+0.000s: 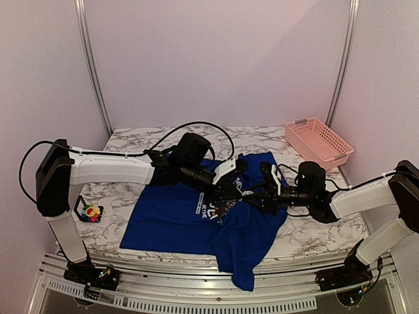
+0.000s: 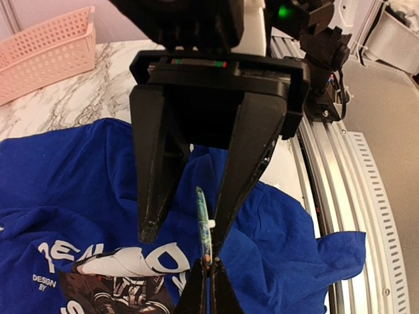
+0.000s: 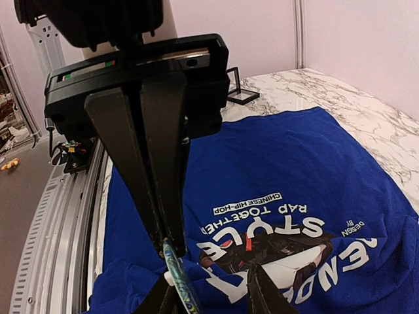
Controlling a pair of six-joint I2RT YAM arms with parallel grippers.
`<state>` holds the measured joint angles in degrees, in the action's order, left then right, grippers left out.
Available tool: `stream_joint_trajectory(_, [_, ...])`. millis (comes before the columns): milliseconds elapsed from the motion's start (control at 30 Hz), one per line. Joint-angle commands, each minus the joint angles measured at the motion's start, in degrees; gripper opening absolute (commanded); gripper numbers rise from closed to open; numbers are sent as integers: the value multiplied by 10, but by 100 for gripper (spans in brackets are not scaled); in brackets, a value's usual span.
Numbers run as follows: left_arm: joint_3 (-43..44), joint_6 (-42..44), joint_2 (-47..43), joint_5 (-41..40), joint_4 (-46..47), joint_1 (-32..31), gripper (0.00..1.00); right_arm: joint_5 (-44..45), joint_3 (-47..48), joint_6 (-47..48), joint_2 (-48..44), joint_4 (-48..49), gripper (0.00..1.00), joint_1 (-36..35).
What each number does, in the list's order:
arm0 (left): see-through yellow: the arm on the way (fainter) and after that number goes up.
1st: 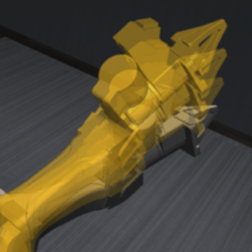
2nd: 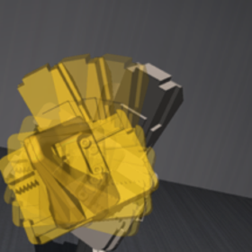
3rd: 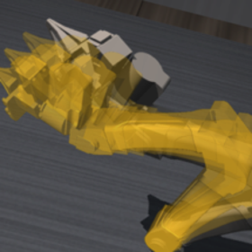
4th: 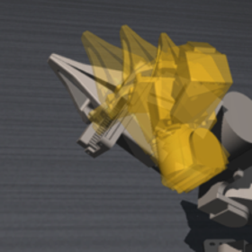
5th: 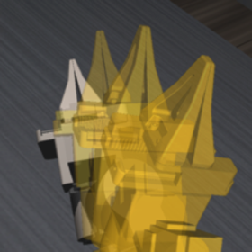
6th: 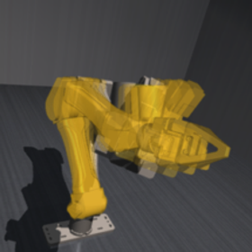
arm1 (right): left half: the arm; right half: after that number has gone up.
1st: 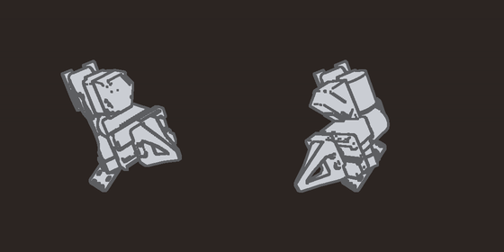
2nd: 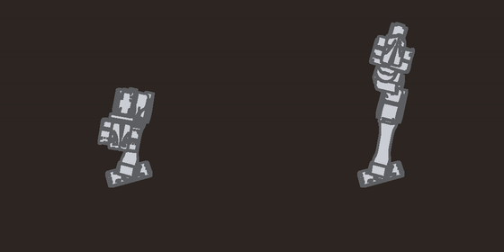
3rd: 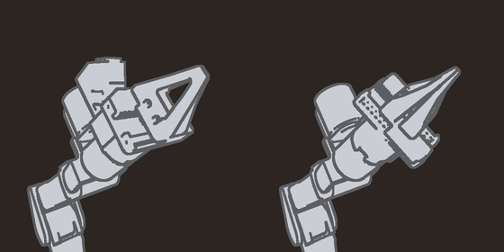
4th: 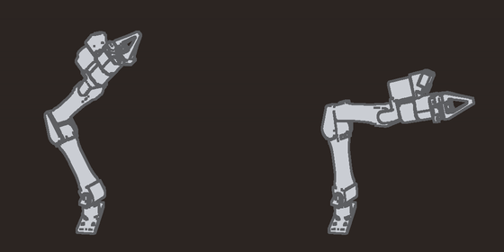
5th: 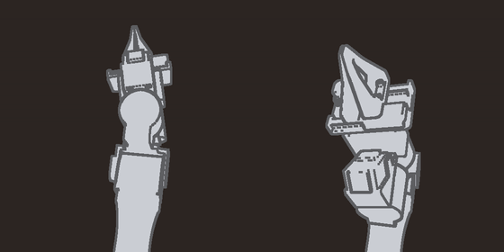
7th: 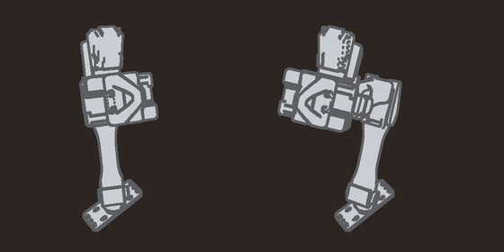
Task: Pin the brooch onto the clothing
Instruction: Cross the brooch on the flattened clothing.
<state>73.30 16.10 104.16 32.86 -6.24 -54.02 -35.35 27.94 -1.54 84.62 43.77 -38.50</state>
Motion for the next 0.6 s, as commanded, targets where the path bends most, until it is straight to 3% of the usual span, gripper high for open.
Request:
stream_joint_trajectory(0, [-9,12,-15,28,-13,-24,0,40,-2,-33,2,23,31,19])
stream_joint_trajectory(567, [-17,12,-20,26,-10,-23,0,25,-40,-74,-16,83,34,37])
